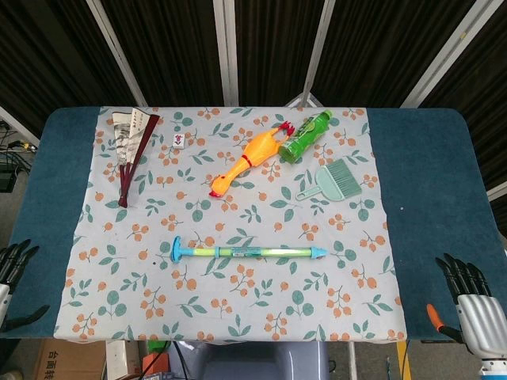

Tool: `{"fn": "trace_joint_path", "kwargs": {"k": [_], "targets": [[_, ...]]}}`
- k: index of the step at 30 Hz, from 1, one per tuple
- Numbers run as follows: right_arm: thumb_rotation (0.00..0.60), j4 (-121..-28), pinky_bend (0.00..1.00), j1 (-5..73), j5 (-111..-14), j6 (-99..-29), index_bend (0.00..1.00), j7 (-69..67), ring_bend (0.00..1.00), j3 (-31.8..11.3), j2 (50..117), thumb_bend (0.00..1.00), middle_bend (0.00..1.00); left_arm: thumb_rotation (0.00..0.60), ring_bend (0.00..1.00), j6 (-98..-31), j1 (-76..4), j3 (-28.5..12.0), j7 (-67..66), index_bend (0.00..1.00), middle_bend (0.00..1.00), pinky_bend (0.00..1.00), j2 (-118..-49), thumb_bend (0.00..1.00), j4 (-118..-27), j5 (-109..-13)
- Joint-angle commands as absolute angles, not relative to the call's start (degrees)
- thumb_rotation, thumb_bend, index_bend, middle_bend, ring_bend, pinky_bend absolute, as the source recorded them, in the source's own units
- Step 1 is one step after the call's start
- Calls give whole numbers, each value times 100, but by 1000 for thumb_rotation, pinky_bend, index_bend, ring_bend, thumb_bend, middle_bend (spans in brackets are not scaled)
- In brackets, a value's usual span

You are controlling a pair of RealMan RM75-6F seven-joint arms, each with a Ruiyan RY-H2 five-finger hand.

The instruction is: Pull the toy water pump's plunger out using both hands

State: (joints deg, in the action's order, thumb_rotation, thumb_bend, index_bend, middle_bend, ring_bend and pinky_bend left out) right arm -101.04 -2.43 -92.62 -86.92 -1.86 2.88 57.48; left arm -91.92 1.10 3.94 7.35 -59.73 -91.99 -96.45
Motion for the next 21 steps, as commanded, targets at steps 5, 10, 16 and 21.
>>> {"fn": "trace_joint_path", "kwargs": {"k": [5,10,16,21], "targets": [[600,-10080,0,-255,-9286,-8727,0,-228,0,292,5748,393,0,600,0,-9200,112,398,760,0,0,0,-5966,89,-9201,-9644],[600,-10079,0,-251,-9293,-8735,0,-281,0,288,5752,393,0,600,0,-9173,109,420,733,0,0,0,-5964,88,-9223,-9656],[600,-10079,0,-252,-9277,-8735,0,-278,0,284,5759,393,0,600,0,-9134,95,431,692,0,0,0,-5965,89,-9241,-9658],[600,-10068,0,-247,-9293,-8728,0,-318,0,293,5748,392,0,600,0,-9151,103,439,665,0,0,0,-5950,89,-9251,-9674]]}}
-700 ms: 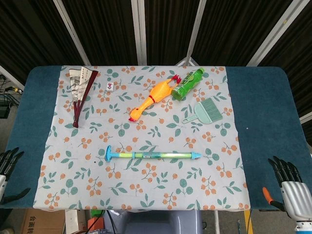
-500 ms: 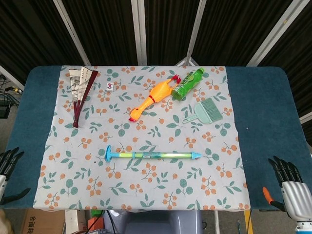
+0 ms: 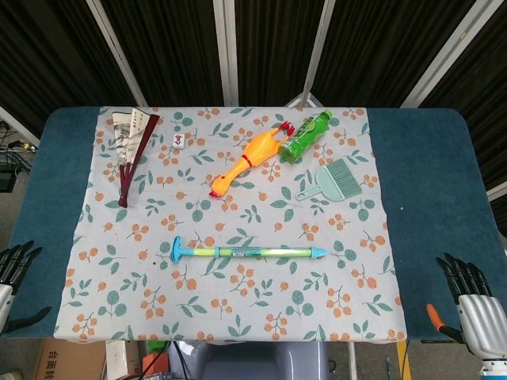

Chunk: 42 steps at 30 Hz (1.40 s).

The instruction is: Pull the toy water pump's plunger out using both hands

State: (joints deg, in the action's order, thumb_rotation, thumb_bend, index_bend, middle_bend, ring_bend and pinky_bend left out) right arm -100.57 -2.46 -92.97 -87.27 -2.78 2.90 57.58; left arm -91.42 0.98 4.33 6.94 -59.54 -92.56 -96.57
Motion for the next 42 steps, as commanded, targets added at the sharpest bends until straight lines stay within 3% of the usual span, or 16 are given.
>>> {"fn": "trace_joint_path", "kwargs": {"k": [1,13,25,30,42], "targets": [[600,-10069,0,-249,-9293,-8731,0,-337,0,294,5743,392,0,600,0,-9151,107,446,651,0,0,0,-5949,89,-9250,-9678],[600,-10078,0,-236,-9323,-8710,0,-379,0,316,5721,392,0,600,0,-8845,-14,446,443,10,0,0,-5844,132,-9482,-9562],[600,-10119,0,-192,-9287,-8591,0,-488,0,340,5676,393,0,600,0,-7328,-1131,-235,-1296,175,26,1,-5420,185,-11374,-8519],[600,-10097,0,-184,-9304,-8578,0,-536,0,354,5661,393,0,600,0,-6862,-1715,-643,-2604,305,72,13,-5944,199,-11762,-7534],[600,-10086,0,-183,-9272,-8556,0,-638,0,368,5616,393,0,600,0,-7194,-2874,-1169,-4873,360,97,23,-7883,246,-11792,-5114]]}}
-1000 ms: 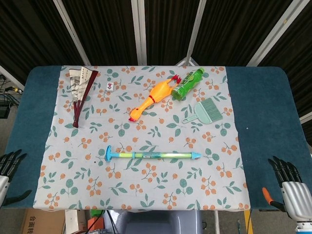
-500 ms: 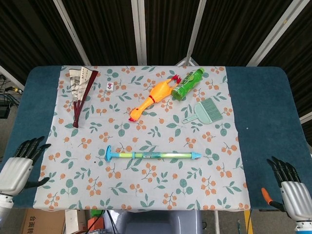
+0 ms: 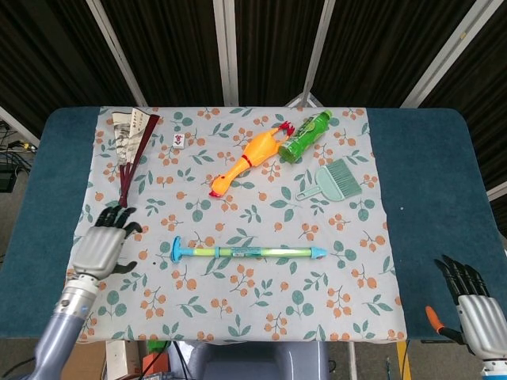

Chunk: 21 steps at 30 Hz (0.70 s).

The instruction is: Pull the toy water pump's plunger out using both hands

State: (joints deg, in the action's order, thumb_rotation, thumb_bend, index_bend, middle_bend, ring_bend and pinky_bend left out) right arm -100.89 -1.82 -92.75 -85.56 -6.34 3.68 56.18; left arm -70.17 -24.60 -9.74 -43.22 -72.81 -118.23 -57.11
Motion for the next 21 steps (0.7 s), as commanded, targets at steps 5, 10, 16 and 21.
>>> {"fn": "trace_joint_path", "kwargs": {"k": [5,10,16,21], "targets": [[600,-10075,0,-182,-9262,-8545,0,-667,0,374,5603,393,0,600,0,-7590,-3305,-1302,-5497,407,104,23,-8714,286,-11528,-4400],[600,-10078,0,-175,-9240,-8518,0,-725,0,379,5581,392,0,600,0,-7884,-3646,-1435,-5841,411,105,23,-9314,371,-11192,-4057],[600,-10082,0,-158,-9234,-8478,0,-786,0,388,5559,393,0,600,0,-8109,-3960,-1467,-6172,421,105,23,-9811,390,-10793,-3723],[600,-10086,0,-146,-9230,-8449,0,-804,0,394,5548,393,0,600,0,-8168,-4106,-1412,-6284,428,105,23,-10067,391,-10544,-3571]]}}
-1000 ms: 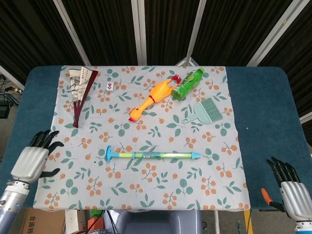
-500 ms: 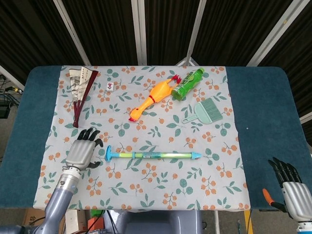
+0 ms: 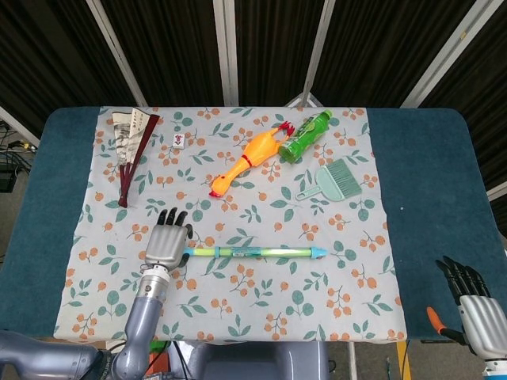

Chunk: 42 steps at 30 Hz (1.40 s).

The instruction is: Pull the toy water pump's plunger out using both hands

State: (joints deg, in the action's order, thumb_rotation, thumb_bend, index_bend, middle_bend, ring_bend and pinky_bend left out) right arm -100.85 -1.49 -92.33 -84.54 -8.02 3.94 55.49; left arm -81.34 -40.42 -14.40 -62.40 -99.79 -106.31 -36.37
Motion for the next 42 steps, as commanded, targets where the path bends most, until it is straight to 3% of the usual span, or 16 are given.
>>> {"fn": "trace_joint_path", "kwargs": {"k": [1,25,35,42], "targets": [[600,-10088,0,-144,-9229,-8445,0,-805,0,395,5548,393,0,600,0,-8169,-4126,-1391,-6297,429,105,23,-10106,391,-10497,-3549],[600,-10110,0,-147,-9185,-8446,0,-729,0,381,5568,393,0,600,0,-8017,-4323,-1275,-6191,469,105,23,-10549,393,-9662,-3186],[600,-10118,0,-156,-9152,-8450,0,-688,0,371,5581,393,0,600,0,-7994,-4309,-1221,-6028,604,122,23,-10560,490,-9584,-3286],[600,-10169,0,-138,-9048,-8380,0,-667,0,349,5585,393,0,600,0,-8063,-4285,-1202,-5999,625,126,23,-10480,490,-9710,-3357]]}}
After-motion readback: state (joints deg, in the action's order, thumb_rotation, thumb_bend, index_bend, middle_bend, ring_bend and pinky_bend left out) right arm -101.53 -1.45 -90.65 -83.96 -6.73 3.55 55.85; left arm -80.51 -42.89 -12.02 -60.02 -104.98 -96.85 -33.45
